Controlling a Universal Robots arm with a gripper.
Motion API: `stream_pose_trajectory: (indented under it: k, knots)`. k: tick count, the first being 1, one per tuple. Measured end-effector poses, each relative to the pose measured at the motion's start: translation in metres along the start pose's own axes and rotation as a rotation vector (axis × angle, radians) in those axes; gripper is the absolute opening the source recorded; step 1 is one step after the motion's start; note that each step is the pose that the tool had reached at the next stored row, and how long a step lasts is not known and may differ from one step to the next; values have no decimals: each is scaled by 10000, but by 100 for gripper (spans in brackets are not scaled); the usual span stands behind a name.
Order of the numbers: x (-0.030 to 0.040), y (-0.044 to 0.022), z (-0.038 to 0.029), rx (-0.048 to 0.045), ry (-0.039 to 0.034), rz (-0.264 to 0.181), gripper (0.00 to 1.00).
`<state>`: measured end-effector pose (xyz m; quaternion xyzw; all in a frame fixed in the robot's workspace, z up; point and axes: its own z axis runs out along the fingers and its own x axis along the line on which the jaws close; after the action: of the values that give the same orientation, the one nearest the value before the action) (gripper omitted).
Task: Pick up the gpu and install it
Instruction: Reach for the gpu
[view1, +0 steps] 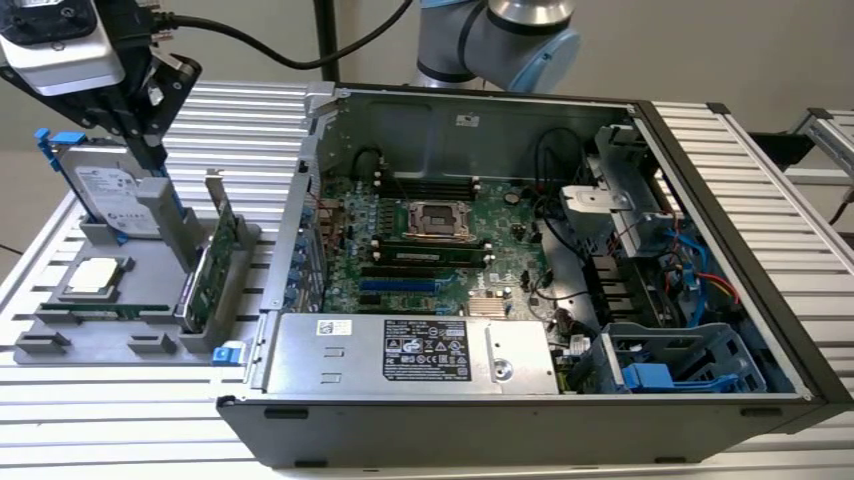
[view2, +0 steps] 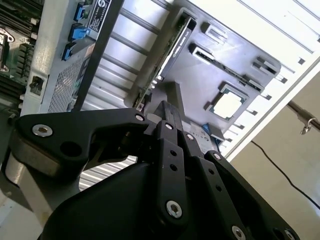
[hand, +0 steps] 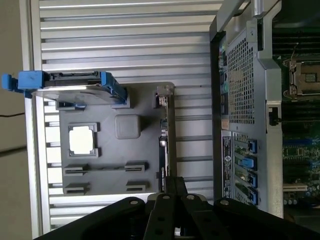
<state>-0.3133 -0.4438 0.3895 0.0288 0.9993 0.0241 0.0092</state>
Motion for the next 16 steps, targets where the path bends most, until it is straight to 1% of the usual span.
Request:
stream_pose_trajectory:
  k: [8, 13, 16]
  knots:
    - [-3, -55, 6, -1, -1, 0, 0]
    - [-6, -111, 12, -1, -1, 1, 0]
    - [-8, -154, 14, 0, 0, 1, 0]
